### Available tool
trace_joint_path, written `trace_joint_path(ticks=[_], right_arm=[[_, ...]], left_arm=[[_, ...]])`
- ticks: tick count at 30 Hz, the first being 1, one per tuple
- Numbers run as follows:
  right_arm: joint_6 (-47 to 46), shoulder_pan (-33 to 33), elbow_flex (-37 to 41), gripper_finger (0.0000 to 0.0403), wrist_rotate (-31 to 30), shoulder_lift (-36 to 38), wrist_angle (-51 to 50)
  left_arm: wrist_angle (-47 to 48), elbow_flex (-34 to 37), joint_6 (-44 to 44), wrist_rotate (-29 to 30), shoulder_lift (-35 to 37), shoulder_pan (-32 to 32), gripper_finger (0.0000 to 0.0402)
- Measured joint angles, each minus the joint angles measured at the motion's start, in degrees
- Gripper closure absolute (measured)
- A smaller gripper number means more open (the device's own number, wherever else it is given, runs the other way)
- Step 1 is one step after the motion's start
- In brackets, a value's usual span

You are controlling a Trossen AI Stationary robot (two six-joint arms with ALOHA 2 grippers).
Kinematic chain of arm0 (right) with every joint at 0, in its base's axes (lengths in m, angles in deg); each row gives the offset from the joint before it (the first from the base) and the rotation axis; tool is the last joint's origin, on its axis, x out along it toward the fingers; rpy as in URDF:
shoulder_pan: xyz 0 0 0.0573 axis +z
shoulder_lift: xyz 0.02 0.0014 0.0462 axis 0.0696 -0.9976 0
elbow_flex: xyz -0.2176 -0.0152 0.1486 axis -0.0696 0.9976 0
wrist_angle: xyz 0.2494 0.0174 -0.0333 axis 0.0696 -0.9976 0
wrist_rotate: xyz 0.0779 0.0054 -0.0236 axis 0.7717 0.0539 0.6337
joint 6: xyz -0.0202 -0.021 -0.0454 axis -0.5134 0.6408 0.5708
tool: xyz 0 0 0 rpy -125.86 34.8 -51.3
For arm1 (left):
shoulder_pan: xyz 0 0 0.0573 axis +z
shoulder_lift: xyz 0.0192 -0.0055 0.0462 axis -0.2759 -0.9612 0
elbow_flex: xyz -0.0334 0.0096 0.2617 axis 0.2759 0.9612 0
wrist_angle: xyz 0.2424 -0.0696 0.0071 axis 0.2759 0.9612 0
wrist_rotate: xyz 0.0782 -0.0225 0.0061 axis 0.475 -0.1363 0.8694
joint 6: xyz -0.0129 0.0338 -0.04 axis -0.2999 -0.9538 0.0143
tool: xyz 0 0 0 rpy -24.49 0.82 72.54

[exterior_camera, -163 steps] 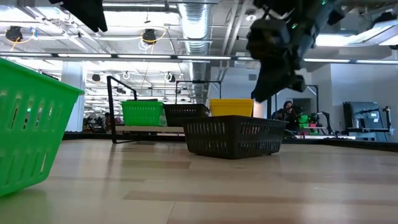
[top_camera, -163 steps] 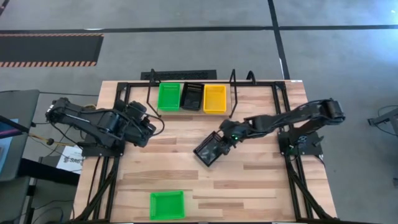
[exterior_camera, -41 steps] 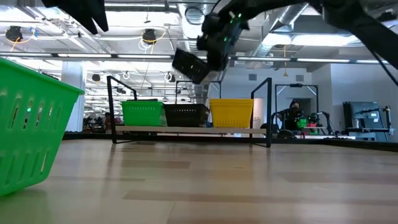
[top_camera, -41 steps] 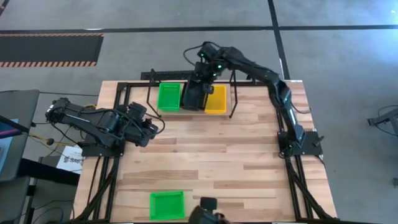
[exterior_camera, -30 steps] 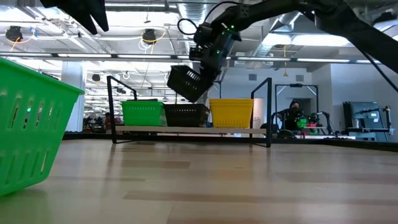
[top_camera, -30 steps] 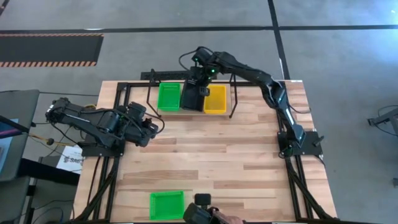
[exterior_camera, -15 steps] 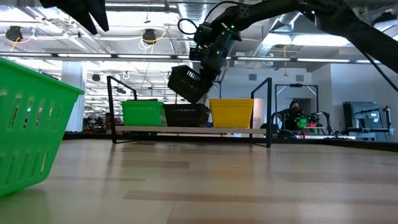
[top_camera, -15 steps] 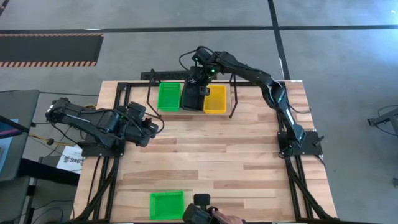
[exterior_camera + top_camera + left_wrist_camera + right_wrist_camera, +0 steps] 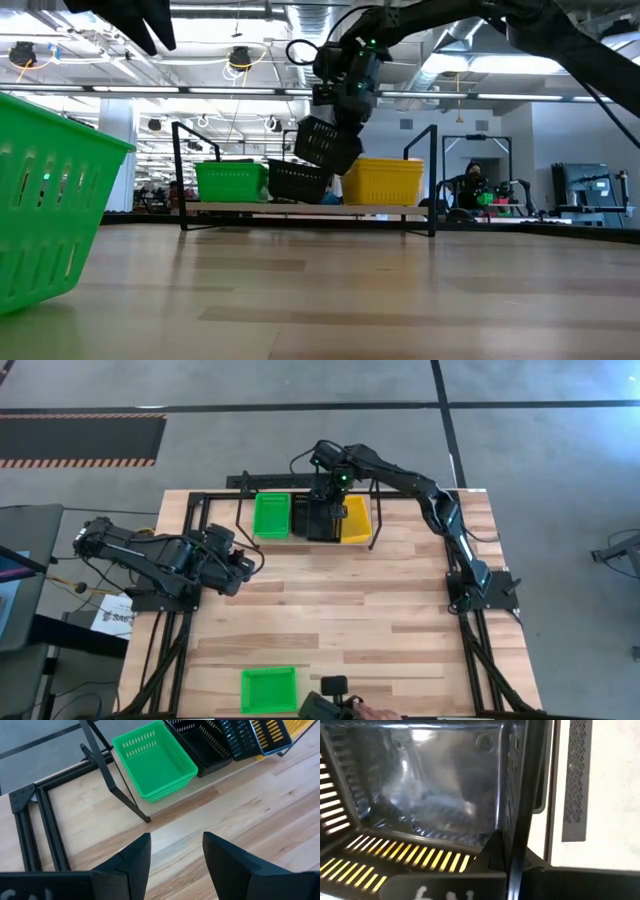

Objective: Stack baskets on shelf by color
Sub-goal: Stack the black basket on top of the black basket on the shelf

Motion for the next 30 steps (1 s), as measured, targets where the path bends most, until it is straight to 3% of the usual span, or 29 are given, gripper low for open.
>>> trace_joint_path(ticks=[10,16,30], right_arm=[[0.52,1.94,-2.54,0.0403,-0.36,0.28,1.36],[1.82,3.52,-4.11,0.0403,-1.51,0.95,7.63],[1.75,0.15,-4.04,0.0403,2.42,1.36,9.82]], left_arm=[[-0.27,0.0,-0.02,0.0,0.0,0.0,0.0233],[-0.29,0.0,-0.02,-0.04,-0.02,0.0,0.0233],[-0.76,0.02,-0.02,-0.07,-0.02,0.0,0.0233]])
